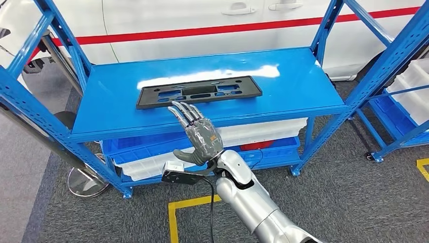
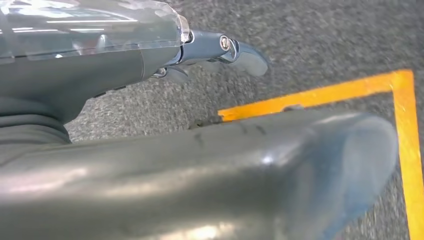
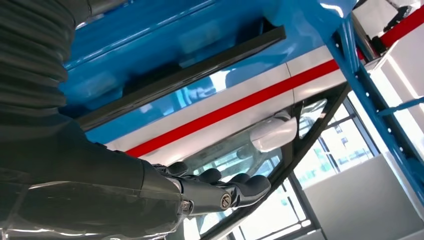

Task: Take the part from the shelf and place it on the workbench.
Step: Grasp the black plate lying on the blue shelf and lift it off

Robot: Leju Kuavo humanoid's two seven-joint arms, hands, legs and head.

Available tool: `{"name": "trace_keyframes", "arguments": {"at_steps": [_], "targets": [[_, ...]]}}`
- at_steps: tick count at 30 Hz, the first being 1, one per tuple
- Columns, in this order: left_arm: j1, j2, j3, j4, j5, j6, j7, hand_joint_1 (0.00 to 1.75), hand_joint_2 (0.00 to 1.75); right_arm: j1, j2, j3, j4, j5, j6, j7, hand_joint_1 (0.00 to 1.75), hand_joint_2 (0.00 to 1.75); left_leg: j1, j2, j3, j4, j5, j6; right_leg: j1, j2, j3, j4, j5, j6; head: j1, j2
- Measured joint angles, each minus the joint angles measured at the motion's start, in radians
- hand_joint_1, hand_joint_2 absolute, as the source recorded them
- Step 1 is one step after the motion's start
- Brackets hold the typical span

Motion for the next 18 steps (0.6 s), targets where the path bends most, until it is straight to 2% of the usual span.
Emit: {"name": "trace_keyframes", "arguments": {"at_steps": [2,4,5,6,7,9,10,11,13,15,16,18], "targets": [[0.000,-0.001,0.001,0.000,0.004,0.004,0.000,0.00,0.00,-0.012,0.006,0.001,0.020,-0.007,-0.001,0.002,0.00,1.75,0.003,0.001,0.007,-0.009,0.001,0.014,0.000,-0.002,-0.032,0.066,-0.036,0.007,0.000,0.000],[0.000,0.000,0.003,0.000,0.007,0.005,0.000,0.00,0.00,-0.019,0.008,0.001,0.045,-0.010,0.000,0.009,0.00,1.75,-0.001,0.001,0.010,-0.009,-0.002,0.024,0.000,-0.002,-0.099,0.189,-0.086,0.009,0.000,0.000],[0.001,0.000,0.003,0.000,0.007,0.005,0.000,0.00,0.00,-0.020,0.008,0.001,0.059,-0.012,0.001,0.014,0.00,1.75,-0.003,0.001,0.012,-0.009,-0.005,0.025,0.000,-0.002,-0.129,0.237,-0.096,0.009,0.000,0.000],[0.002,0.000,0.003,0.000,0.007,0.005,0.000,0.00,0.00,-0.020,0.008,0.002,0.071,-0.013,0.002,0.020,0.00,1.75,-0.005,0.000,0.015,-0.008,-0.008,0.026,0.000,-0.002,-0.143,0.253,-0.088,0.008,0.000,0.000],[0.003,0.000,0.003,0.000,0.007,0.005,0.000,0.00,0.00,-0.021,0.008,0.002,0.081,-0.015,0.003,0.027,0.00,1.75,-0.006,-0.001,0.020,-0.007,-0.012,0.026,0.001,-0.002,-0.139,0.234,-0.062,0.006,0.000,0.000],[0.004,0.000,0.003,0.000,0.007,0.004,0.000,0.00,0.00,-0.028,0.008,0.002,0.097,-0.018,0.003,0.040,0.00,1.75,-0.009,-0.002,0.033,-0.006,-0.022,0.023,0.004,-0.003,-0.089,0.114,0.013,-0.005,0.000,0.000],[0.004,-0.001,0.003,0.000,0.006,0.003,0.000,0.00,0.00,-0.032,0.009,0.002,0.104,-0.019,0.002,0.044,0.00,1.75,-0.012,-0.002,0.038,-0.004,-0.028,0.020,0.007,-0.003,-0.062,0.055,0.035,-0.012,0.000,0.000],[0.003,-0.001,0.003,0.000,0.006,0.003,0.000,0.00,0.00,-0.035,0.010,0.002,0.110,-0.020,0.002,0.047,0.00,1.75,-0.014,-0.002,0.040,-0.003,-0.034,0.016,0.010,-0.004,-0.043,0.014,0.046,-0.017,0.000,0.000],[0.002,-0.002,0.003,0.000,0.005,0.003,-0.001,0.00,0.00,-0.039,0.010,0.001,0.119,-0.020,-0.002,0.054,0.00,1.75,-0.014,-0.001,0.043,-0.005,-0.042,0.004,0.015,-0.004,-0.031,-0.008,0.035,-0.026,0.000,0.000],[0.001,-0.001,0.003,0.000,0.002,0.003,0.000,0.00,0.00,-0.040,0.012,-0.001,0.125,-0.018,-0.009,0.061,0.00,1.75,-0.014,0.001,0.051,-0.004,-0.051,-0.006,0.011,-0.002,-0.016,-0.018,0.029,-0.034,0.000,0.000],[0.000,0.000,0.003,0.000,0.000,0.006,0.005,0.00,0.00,-0.041,0.013,-0.002,0.126,-0.017,-0.014,0.064,0.00,1.75,-0.013,0.003,0.046,0.015,-0.059,-0.012,0.007,-0.002,-0.004,-0.024,0.024,-0.039,0.000,0.000],[0.002,0.000,0.002,0.001,-0.007,0.024,0.029,0.00,0.00,-0.041,0.015,-0.004,0.127,-0.016,-0.024,0.071,0.00,1.75,-0.007,0.004,-0.003,0.114,-0.088,-0.024,0.003,-0.004,0.020,-0.031,0.012,-0.046,-0.001,0.000]]}}
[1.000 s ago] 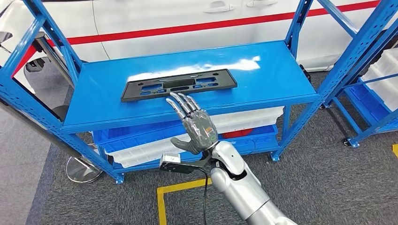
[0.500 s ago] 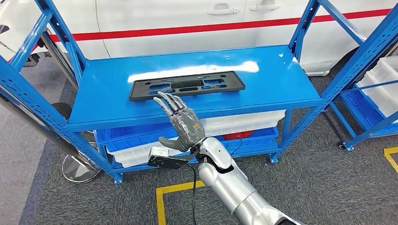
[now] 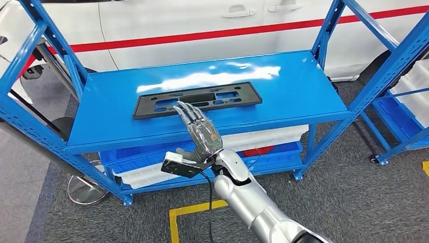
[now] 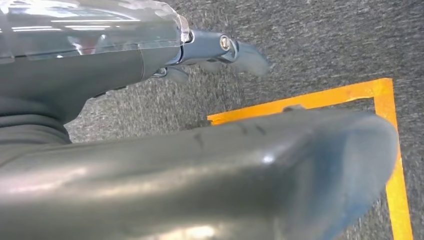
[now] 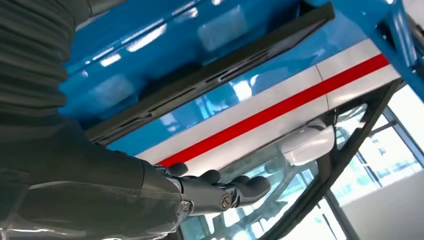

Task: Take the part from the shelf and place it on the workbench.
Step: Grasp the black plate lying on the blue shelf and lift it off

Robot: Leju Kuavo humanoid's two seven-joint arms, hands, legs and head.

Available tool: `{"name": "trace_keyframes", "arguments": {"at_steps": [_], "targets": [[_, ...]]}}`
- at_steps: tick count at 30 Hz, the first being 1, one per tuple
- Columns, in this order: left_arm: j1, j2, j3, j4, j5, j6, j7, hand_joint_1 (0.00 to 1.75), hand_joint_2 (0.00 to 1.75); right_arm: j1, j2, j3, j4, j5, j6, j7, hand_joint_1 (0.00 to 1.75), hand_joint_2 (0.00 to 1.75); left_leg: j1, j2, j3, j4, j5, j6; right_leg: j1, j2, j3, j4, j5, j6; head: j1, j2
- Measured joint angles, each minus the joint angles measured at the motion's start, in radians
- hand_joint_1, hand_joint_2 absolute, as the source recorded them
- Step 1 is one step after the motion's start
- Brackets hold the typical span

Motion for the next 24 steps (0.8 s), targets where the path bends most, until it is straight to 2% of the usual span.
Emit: {"name": "trace_keyframes", "arguments": {"at_steps": [2,3,4,6,7,8,9,12,13,15,17,18,19,20,21,23,24], "targets": [[0.011,0.001,-0.002,0.002,-0.009,0.019,0.030,0.00,0.00,0.009,0.000,-0.004,0.000,0.000,-0.007,0.008,0.00,1.75,0.008,0.000,-0.089,0.131,-0.026,-0.011,-0.001,0.000,0.021,0.000,-0.018,-0.002,0.000,0.000],[0.019,0.002,-0.004,0.004,-0.012,0.024,0.040,0.00,0.00,0.015,-0.001,-0.006,-0.001,0.000,-0.008,0.010,0.00,1.75,0.012,0.000,-0.121,0.160,-0.014,-0.015,-0.002,0.002,0.034,0.000,-0.029,0.000,0.000,0.000],[0.027,0.004,-0.004,0.006,-0.014,0.027,0.046,0.00,0.00,0.020,-0.002,-0.008,-0.001,0.000,-0.009,0.012,0.00,1.75,0.015,0.000,-0.137,0.157,0.016,-0.018,-0.003,0.005,0.049,0.000,-0.041,0.002,0.000,0.000],[0.039,0.008,-0.005,0.009,-0.015,0.031,0.050,0.00,0.00,0.024,-0.002,-0.010,-0.003,0.001,-0.011,0.013,0.00,1.75,0.018,0.002,-0.116,0.038,0.121,-0.021,-0.007,0.009,0.081,-0.001,-0.067,0.011,0.000,0.000],[0.042,0.010,-0.005,0.011,-0.015,0.032,0.050,0.00,0.00,0.023,-0.002,-0.011,-0.003,0.002,-0.014,0.014,0.00,1.75,0.016,0.003,-0.096,-0.021,0.154,-0.020,-0.008,0.010,0.093,-0.002,-0.079,0.017,0.000,0.000],[0.042,0.011,-0.006,0.013,-0.015,0.034,0.050,0.00,0.00,0.022,-0.003,-0.012,-0.004,0.005,-0.018,0.016,0.00,1.75,0.013,0.004,-0.078,-0.071,0.169,-0.013,-0.008,0.010,0.102,-0.003,-0.090,0.025,0.000,0.000],[0.040,0.011,-0.006,0.014,-0.014,0.036,0.050,0.00,0.00,0.021,-0.003,-0.013,-0.004,0.009,-0.026,0.018,0.00,1.75,0.009,0.004,-0.068,-0.092,0.164,-0.005,-0.006,0.010,0.107,-0.005,-0.096,0.032,0.000,0.000],[0.037,0.011,-0.008,0.015,-0.011,0.041,0.051,0.00,0.00,0.012,-0.003,-0.021,-0.003,0.029,-0.074,0.025,0.00,1.75,0.007,0.002,-0.050,-0.107,0.134,0.026,-0.005,0.007,0.106,0.016,-0.088,0.053,0.000,0.000],[0.038,0.011,-0.009,0.015,-0.011,0.042,0.053,0.00,0.00,0.007,-0.004,-0.024,-0.003,0.040,-0.096,0.028,0.00,1.75,0.007,0.002,-0.041,-0.110,0.128,0.034,-0.006,0.006,0.087,0.052,-0.079,0.057,0.000,0.000],[0.039,0.011,-0.010,0.016,-0.012,0.046,0.056,0.00,0.00,0.001,-0.007,-0.031,-0.002,0.067,-0.135,0.036,0.00,1.75,0.007,0.001,-0.017,-0.117,0.114,0.045,-0.007,0.004,0.010,0.167,-0.086,0.059,0.000,0.000],[0.039,0.011,-0.011,0.016,-0.014,0.049,0.060,0.00,0.00,0.005,-0.014,-0.038,0.001,0.097,-0.161,0.048,0.00,1.75,0.004,-0.001,0.006,-0.119,0.097,0.052,-0.005,0.004,-0.079,0.269,-0.139,0.059,0.000,0.000],[0.040,0.011,-0.011,0.016,-0.014,0.049,0.062,0.00,0.00,0.008,-0.017,-0.040,0.003,0.110,-0.167,0.053,0.00,1.75,0.002,-0.003,0.018,-0.119,0.088,0.054,-0.003,0.004,-0.111,0.288,-0.164,0.058,0.000,0.000],[0.041,0.011,-0.012,0.016,-0.014,0.050,0.064,0.00,0.00,0.011,-0.021,-0.041,0.004,0.120,-0.171,0.057,0.00,1.75,-0.001,-0.005,0.032,-0.119,0.078,0.055,-0.001,0.004,-0.131,0.282,-0.173,0.055,0.000,0.000],[0.042,0.011,-0.012,0.016,-0.014,0.050,0.065,0.00,0.00,0.013,-0.023,-0.041,0.005,0.126,-0.173,0.060,0.00,1.75,-0.004,-0.006,0.047,-0.119,0.067,0.056,0.003,0.004,-0.137,0.250,-0.155,0.049,0.000,0.000],[0.042,0.011,-0.013,0.016,-0.014,0.050,0.066,0.00,0.00,0.014,-0.025,-0.041,0.005,0.130,-0.173,0.061,0.00,1.75,-0.008,-0.006,0.063,-0.120,0.056,0.056,0.007,0.004,-0.134,0.199,-0.111,0.040,0.000,0.000],[0.040,0.010,-0.016,0.016,-0.014,0.050,0.066,0.00,0.00,0.014,-0.029,-0.042,0.008,0.133,-0.175,0.063,0.00,1.75,-0.013,-0.008,0.083,-0.118,0.034,0.054,0.019,0.007,-0.122,0.083,0.013,0.018,0.000,0.000],[0.039,0.009,-0.018,0.017,-0.014,0.050,0.066,0.00,0.00,0.014,-0.032,-0.043,0.009,0.134,-0.176,0.064,0.00,1.75,-0.016,-0.010,0.089,-0.117,0.025,0.051,0.024,0.010,-0.118,0.047,0.056,0.010,0.000,0.000]]}}
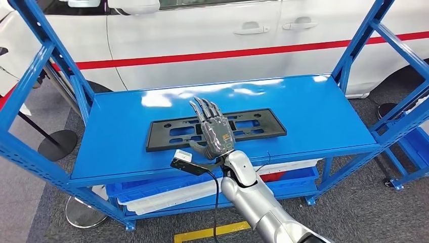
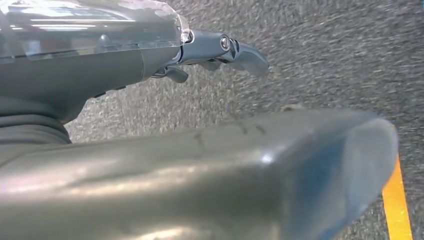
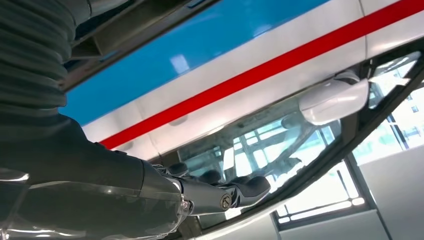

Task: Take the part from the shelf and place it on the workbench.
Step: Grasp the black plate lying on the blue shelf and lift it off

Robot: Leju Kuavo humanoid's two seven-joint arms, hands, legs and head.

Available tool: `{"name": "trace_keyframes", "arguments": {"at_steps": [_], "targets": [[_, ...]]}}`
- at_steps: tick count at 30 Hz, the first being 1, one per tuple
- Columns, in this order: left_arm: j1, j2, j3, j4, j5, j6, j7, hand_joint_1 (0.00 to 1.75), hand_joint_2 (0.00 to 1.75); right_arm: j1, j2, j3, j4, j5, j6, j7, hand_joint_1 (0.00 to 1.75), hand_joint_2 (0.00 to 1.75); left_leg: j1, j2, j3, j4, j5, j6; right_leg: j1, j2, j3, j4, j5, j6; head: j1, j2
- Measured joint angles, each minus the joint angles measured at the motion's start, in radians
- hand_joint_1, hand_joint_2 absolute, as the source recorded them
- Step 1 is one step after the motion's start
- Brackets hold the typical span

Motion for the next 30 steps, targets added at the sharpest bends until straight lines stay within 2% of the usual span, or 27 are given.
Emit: {"name": "trace_keyframes", "arguments": {"at_steps": [1,4,5,6,8,9,10,11,13,14,15,17,19,20,21,23,24,25,26,27,29,30], "targets": [[-0.001,0.000,-0.002,0.000,0.000,0.000,0.000,0.00,0.00,0.001,-0.002,-0.001,0.002,0.002,-0.001,0.001,0.00,1.75,-0.001,-0.002,0.004,0.005,-0.007,-0.004,0.003,0.003,0.002,-0.021,0.025,-0.006,0.000,0.000],[-0.003,0.001,-0.007,0.001,0.000,0.000,0.000,0.00,0.00,0.000,-0.004,-0.003,0.003,0.026,-0.006,0.009,0.00,1.75,-0.002,-0.002,0.010,0.025,-0.020,-0.020,-0.001,0.006,0.019,-0.034,0.027,-0.017,0.000,0.000],[-0.004,0.002,-0.008,0.001,0.000,0.000,0.000,0.00,0.00,-0.002,-0.004,-0.003,0.003,0.044,-0.009,0.016,0.00,1.75,0.000,0.000,0.000,0.050,-0.031,-0.025,-0.003,0.005,0.027,-0.036,0.023,-0.021,0.000,0.000],[-0.006,0.003,-0.010,0.001,0.000,0.002,-0.001,0.00,0.00,-0.003,-0.004,-0.003,0.005,0.062,-0.012,0.024,0.00,1.75,0.003,0.002,-0.022,0.094,-0.053,-0.031,-0.006,0.004,0.033,-0.037,0.021,-0.024,0.000,0.000],[-0.007,0.003,-0.014,0.001,-0.005,0.004,-0.001,0.00,0.00,0.000,-0.004,-0.003,0.010,0.083,-0.015,0.035,0.00,1.75,0.011,0.005,-0.090,0.214,-0.110,-0.043,-0.007,0.002,0.038,-0.037,0.015,-0.029,0.000,0.000],[-0.007,0.003,-0.016,0.001,-0.008,0.004,-0.002,0.00,0.00,0.003,-0.006,-0.003,0.014,0.081,-0.016,0.036,0.00,1.75,0.016,0.006,-0.120,0.257,-0.130,-0.048,-0.007,0.002,0.039,-0.036,0.012,-0.029,0.000,0.000],[-0.008,0.003,-0.018,0.001,-0.011,0.004,-0.003,0.00,0.00,0.007,-0.008,-0.003,0.016,0.071,-0.015,0.034,0.00,1.75,0.020,0.006,-0.138,0.271,-0.130,-0.053,-0.008,0.003,0.040,-0.036,0.009,-0.028,0.000,0.000],[-0.007,0.003,-0.019,0.001,-0.012,0.004,-0.004,0.00,0.00,0.012,-0.010,-0.004,0.016,0.057,-0.012,0.029,0.00,1.75,0.023,0.007,-0.138,0.249,-0.107,-0.056,-0.010,0.005,0.041,-0.034,0.006,-0.026,0.000,0.000],[-0.006,0.003,-0.022,0.001,-0.012,0.003,-0.005,0.00,0.00,0.023,-0.016,-0.011,0.004,0.014,0.009,0.011,0.00,1.75,0.027,0.008,-0.100,0.127,-0.020,-0.059,-0.013,0.007,0.048,-0.030,-0.003,-0.019,0.000,0.000],[-0.006,0.003,-0.023,0.001,-0.011,0.003,-0.004,0.00,0.00,0.031,-0.020,-0.016,-0.011,-0.019,0.028,-0.003,0.00,1.75,0.025,0.008,-0.080,0.066,0.008,-0.057,-0.014,0.007,0.051,-0.029,-0.006,-0.014,0.000,0.000],[-0.006,0.003,-0.025,0.001,-0.009,0.002,-0.005,0.00,0.00,0.043,-0.024,-0.023,-0.034,-0.065,0.055,-0.022,0.00,1.75,0.022,0.008,-0.067,0.026,0.023,-0.052,-0.014,0.006,0.052,-0.028,-0.007,-0.008,0.000,0.000],[-0.007,0.004,-0.027,0.001,-0.004,0.001,-0.006,0.00,0.00,0.072,-0.033,-0.038,-0.094,-0.158,0.108,-0.057,0.00,1.75,0.016,0.008,-0.061,0.007,0.024,-0.036,-0.013,0.005,0.054,-0.030,-0.008,0.004,0.000,0.000],[-0.005,0.004,-0.029,0.002,-0.001,-0.001,-0.008,0.00,0.00,0.097,-0.043,-0.053,-0.154,-0.211,0.138,-0.075,0.00,1.75,0.019,0.008,-0.055,0.001,0.040,-0.020,-0.013,0.004,0.054,-0.027,-0.012,0.017,0.000,0.000],[-0.004,0.003,-0.031,0.002,0.000,-0.001,-0.008,0.00,0.00,0.105,-0.048,-0.060,-0.179,-0.221,0.145,-0.078,0.00,1.75,0.021,0.010,-0.053,-0.003,0.044,-0.013,-0.013,0.003,0.049,-0.012,-0.024,0.022,0.000,0.000],[-0.005,0.004,-0.032,0.002,0.000,-0.001,-0.009,0.00,0.00,0.110,-0.054,-0.065,-0.199,-0.224,0.149,-0.079,0.00,1.75,0.024,0.012,-0.051,-0.008,0.048,-0.008,-0.013,0.002,0.033,0.024,-0.048,0.027,0.000,0.000],[-0.006,0.005,-0.033,0.002,0.000,-0.001,-0.009,0.00,0.00,0.121,-0.064,-0.074,-0.226,-0.227,0.153,-0.080,0.00,1.75,0.023,0.014,-0.051,-0.009,0.050,-0.002,-0.017,0.000,-0.025,0.152,-0.115,0.033,0.000,0.000],[-0.006,0.005,-0.033,0.002,0.000,-0.001,-0.009,0.00,0.00,0.129,-0.068,-0.076,-0.235,-0.228,0.154,-0.080,0.00,1.75,0.022,0.014,-0.051,-0.009,0.049,-0.001,-0.018,-0.001,-0.055,0.216,-0.139,0.035,0.000,0.000],[-0.006,0.005,-0.033,0.002,0.000,-0.001,-0.009,0.00,0.00,0.136,-0.071,-0.078,-0.242,-0.228,0.154,-0.080,0.00,1.75,0.022,0.014,-0.051,-0.008,0.049,-0.001,-0.019,-0.001,-0.072,0.253,-0.146,0.037,0.000,0.000],[-0.005,0.005,-0.034,0.002,0.000,-0.001,-0.009,0.00,0.00,0.141,-0.074,-0.080,-0.248,-0.228,0.154,-0.080,0.00,1.75,0.022,0.014,-0.050,-0.008,0.048,-0.001,-0.020,-0.002,-0.071,0.250,-0.134,0.037,0.000,0.000],[-0.005,0.005,-0.034,0.002,0.000,-0.002,-0.009,0.00,0.00,0.144,-0.076,-0.081,-0.253,-0.229,0.154,-0.080,0.00,1.75,0.022,0.013,-0.049,-0.007,0.047,-0.002,-0.020,-0.003,-0.049,0.206,-0.105,0.036,0.000,0.000],[-0.006,0.005,-0.034,0.002,0.001,-0.002,-0.009,0.00,0.00,0.145,-0.078,-0.083,-0.266,-0.253,0.163,-0.091,0.00,1.75,0.021,0.013,-0.047,-0.005,0.043,-0.007,-0.021,-0.006,0.025,0.065,-0.044,0.030,0.000,0.000],[-0.007,0.005,-0.034,0.002,0.003,-0.003,-0.009,0.00,0.00,0.149,-0.079,-0.086,-0.278,-0.285,0.175,-0.103,0.00,1.75,0.019,0.012,-0.047,-0.003,0.040,-0.011,-0.019,-0.006,0.053,0.009,-0.028,0.026,0.000,0.000]]}}
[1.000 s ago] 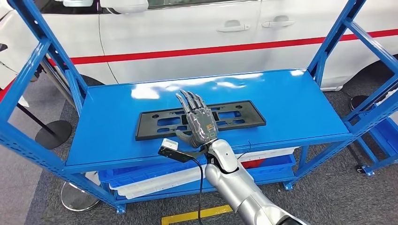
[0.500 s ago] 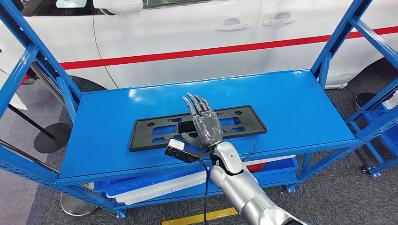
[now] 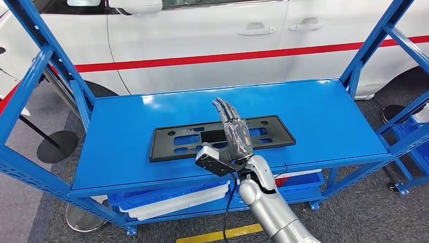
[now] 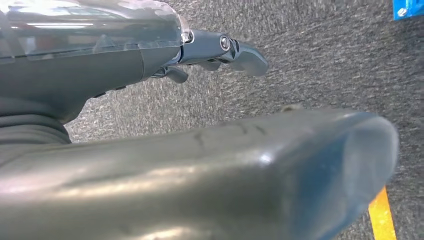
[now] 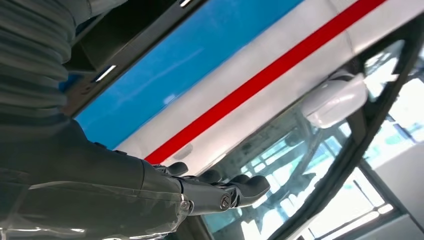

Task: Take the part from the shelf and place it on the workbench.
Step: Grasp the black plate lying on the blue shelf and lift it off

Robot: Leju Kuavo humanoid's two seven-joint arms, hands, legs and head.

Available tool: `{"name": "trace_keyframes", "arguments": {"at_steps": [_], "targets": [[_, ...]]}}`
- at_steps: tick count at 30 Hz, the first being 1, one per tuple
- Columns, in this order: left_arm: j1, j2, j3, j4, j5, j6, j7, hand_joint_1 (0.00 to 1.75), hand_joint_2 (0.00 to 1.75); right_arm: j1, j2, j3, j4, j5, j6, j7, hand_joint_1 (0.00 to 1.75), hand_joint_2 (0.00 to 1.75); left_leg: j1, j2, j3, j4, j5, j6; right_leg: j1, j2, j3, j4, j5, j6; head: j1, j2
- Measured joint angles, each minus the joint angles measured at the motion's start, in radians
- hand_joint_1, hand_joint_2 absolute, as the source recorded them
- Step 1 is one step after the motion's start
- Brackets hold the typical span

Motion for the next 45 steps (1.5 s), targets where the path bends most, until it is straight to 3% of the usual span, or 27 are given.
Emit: {"name": "trace_keyframes", "arguments": {"at_steps": [1,5,7,9,10,11,12,14,16,19,21,24,25,26,27,29,31,36,37,40,41,42,43,45], "targets": [[0.000,0.000,0.000,0.000,0.002,-0.002,0.000,0.00,0.00,0.011,-0.003,-0.006,-0.023,-0.047,0.018,-0.016,0.00,1.75,-0.002,-0.001,0.000,0.001,-0.003,-0.004,0.002,-0.001,0.015,-0.030,0.004,-0.004,0.000,0.000],[0.004,0.004,0.000,0.000,0.006,-0.008,0.005,0.00,0.00,0.092,-0.041,-0.048,-0.187,-0.206,0.086,-0.054,0.00,1.75,-0.002,-0.002,-0.004,0.014,-0.020,-0.026,0.001,-0.002,0.024,-0.047,0.001,-0.022,0.000,0.000],[0.005,0.007,-0.001,0.000,0.006,-0.008,0.008,0.00,0.00,0.130,-0.064,-0.068,-0.271,-0.242,0.104,-0.066,0.00,1.75,0.002,-0.001,-0.037,0.093,-0.068,-0.036,-0.003,-0.004,0.030,-0.052,0.000,-0.032,0.000,0.000],[0.005,0.009,-0.004,0.000,0.005,-0.009,0.009,0.00,0.00,0.171,-0.093,-0.087,-0.349,-0.258,0.110,-0.078,0.00,1.75,0.004,0.000,-0.101,0.227,-0.128,-0.043,-0.002,-0.004,0.032,-0.052,-0.002,-0.036,0.000,0.000],[0.006,0.009,-0.005,0.000,0.004,-0.010,0.007,0.00,0.00,0.192,-0.110,-0.094,-0.383,-0.253,0.107,-0.085,0.00,1.75,0.005,0.000,-0.125,0.275,-0.141,-0.046,-0.002,-0.004,0.033,-0.052,-0.003,-0.037,0.000,0.000],[0.006,0.010,-0.006,0.000,0.005,-0.010,0.005,0.00,0.00,0.210,-0.126,-0.099,-0.409,-0.240,0.100,-0.090,0.00,1.75,0.005,0.000,-0.133,0.287,-0.134,-0.046,-0.002,-0.004,0.034,-0.051,-0.004,-0.036,0.000,0.000],[0.007,0.010,-0.007,0.000,0.007,-0.010,0.002,0.00,0.00,0.226,-0.142,-0.101,-0.429,-0.218,0.090,-0.096,0.00,1.75,0.005,0.000,-0.120,0.257,-0.107,-0.045,-0.002,-0.003,0.035,-0.051,-0.005,-0.035,0.000,0.000],[0.006,0.011,-0.007,0.000,0.015,-0.010,-0.007,0.00,0.00,0.248,-0.169,-0.098,-0.447,-0.163,0.057,-0.102,0.00,1.75,0.004,0.000,-0.057,0.122,-0.039,-0.039,-0.001,0.000,0.039,-0.049,-0.008,-0.031,0.000,0.000],[0.002,0.012,-0.007,0.000,0.025,-0.008,-0.018,0.00,0.00,0.256,-0.189,-0.082,-0.445,-0.093,0.018,-0.096,0.00,1.75,0.000,-0.001,-0.012,0.022,-0.006,-0.026,0.002,0.003,0.039,-0.047,-0.009,-0.021,0.000,0.000],[0.000,0.011,-0.007,0.000,0.036,-0.006,-0.030,0.00,0.00,0.259,-0.199,-0.035,-0.422,0.019,-0.024,-0.063,0.00,1.75,-0.003,-0.002,-0.005,0.001,-0.002,-0.008,0.002,0.004,0.038,-0.046,-0.008,-0.004,0.000,0.000],[0.000,0.009,-0.007,0.000,0.036,-0.006,-0.032,0.00,0.00,0.264,-0.200,-0.005,-0.403,0.089,-0.043,-0.028,0.00,1.75,0.001,-0.001,0.000,-0.007,0.007,0.005,0.000,0.002,0.026,-0.016,-0.031,0.007,0.000,0.000],[0.000,0.008,-0.008,0.000,0.027,-0.009,-0.033,0.00,0.00,0.282,-0.202,0.027,-0.380,0.180,-0.067,0.019,0.00,1.75,0.001,-0.001,-0.001,-0.011,0.012,0.014,-0.005,0.001,-0.047,0.146,-0.122,0.018,0.000,0.000],[0.001,0.008,-0.009,0.000,0.022,-0.011,-0.033,0.00,0.00,0.293,-0.202,0.035,-0.373,0.205,-0.074,0.033,0.00,1.75,0.001,-0.001,-0.002,-0.011,0.011,0.014,-0.006,0.001,-0.072,0.200,-0.141,0.021,0.000,0.000],[0.002,0.008,-0.012,0.000,0.017,-0.014,-0.033,0.00,0.00,0.306,-0.203,0.043,-0.364,0.227,-0.079,0.044,0.00,1.75,0.001,-0.002,-0.002,-0.011,0.011,0.014,-0.007,0.001,-0.082,0.224,-0.142,0.022,0.000,0.000],[0.002,0.008,-0.016,0.000,0.012,-0.017,-0.033,0.00,0.00,0.318,-0.203,0.052,-0.356,0.249,-0.082,0.056,0.00,1.75,0.001,-0.003,-0.002,-0.010,0.010,0.013,-0.008,0.001,-0.077,0.214,-0.126,0.023,0.000,0.000],[0.002,0.007,-0.026,0.000,0.002,-0.022,-0.033,0.00,0.00,0.330,-0.202,0.067,-0.342,0.285,-0.081,0.076,0.00,1.75,0.001,-0.004,0.000,-0.006,0.007,0.008,-0.010,0.000,-0.016,0.095,-0.064,0.020,0.000,0.000],[-0.001,0.006,-0.033,0.000,-0.003,-0.026,-0.034,0.00,0.00,0.330,-0.195,0.081,-0.329,0.324,-0.071,0.098,0.00,1.75,-0.003,-0.004,-0.002,0.002,0.000,-0.003,-0.007,0.000,0.038,-0.012,-0.030,0.010,0.000,0.000],[-0.006,0.003,-0.049,0.000,-0.008,-0.029,-0.040,0.00,0.00,0.306,-0.159,0.114,-0.268,0.384,-0.045,0.126,0.00,1.75,-0.001,-0.003,-0.007,0.018,-0.017,-0.033,-0.003,0.000,0.050,-0.041,-0.025,-0.022,0.000,0.000],[-0.007,0.002,-0.051,0.000,-0.008,-0.029,-0.041,0.00,0.00,0.299,-0.152,0.118,-0.258,0.387,-0.044,0.127,0.00,1.75,0.000,-0.003,-0.022,0.054,-0.039,-0.038,-0.005,-0.002,0.051,-0.044,-0.024,-0.028,0.000,0.000],[-0.005,0.001,-0.056,0.000,-0.008,-0.029,-0.042,0.00,0.00,0.285,-0.137,0.128,-0.229,0.392,-0.043,0.133,0.00,1.75,0.003,-0.002,-0.113,0.249,-0.131,-0.046,-0.001,-0.006,0.050,-0.044,-0.025,-0.037,0.000,0.000],[-0.005,0.001,-0.057,0.000,-0.007,-0.029,-0.041,0.00,0.00,0.279,-0.132,0.131,-0.215,0.395,-0.043,0.136,0.00,1.75,0.003,-0.002,-0.132,0.287,-0.139,-0.047,0.000,-0.006,0.050,-0.043,-0.025,-0.038,0.000,0.000],[-0.004,0.000,-0.057,0.000,-0.007,-0.028,-0.040,0.00,0.00,0.267,-0.125,0.134,-0.197,0.397,-0.044,0.140,0.00,1.75,0.002,-0.002,-0.131,0.284,-0.124,-0.044,0.002,-0.005,0.050,-0.042,-0.025,-0.038,0.000,0.000],[-0.004,-0.001,-0.058,0.000,-0.006,-0.024,-0.038,0.00,0.00,0.250,-0.115,0.136,-0.174,0.399,-0.046,0.143,0.00,1.75,0.002,-0.002,-0.112,0.243,-0.093,-0.040,0.004,-0.003,0.051,-0.041,-0.026,-0.039,0.000,0.000],[-0.005,-0.003,-0.058,0.000,-0.006,-0.024,-0.035,0.00,0.00,0.208,-0.094,0.139,-0.125,0.393,-0.047,0.153,0.00,1.75,-0.002,-0.002,-0.046,0.102,-0.025,-0.027,0.008,0.000,0.052,-0.039,-0.026,-0.038,0.000,0.000]]}}
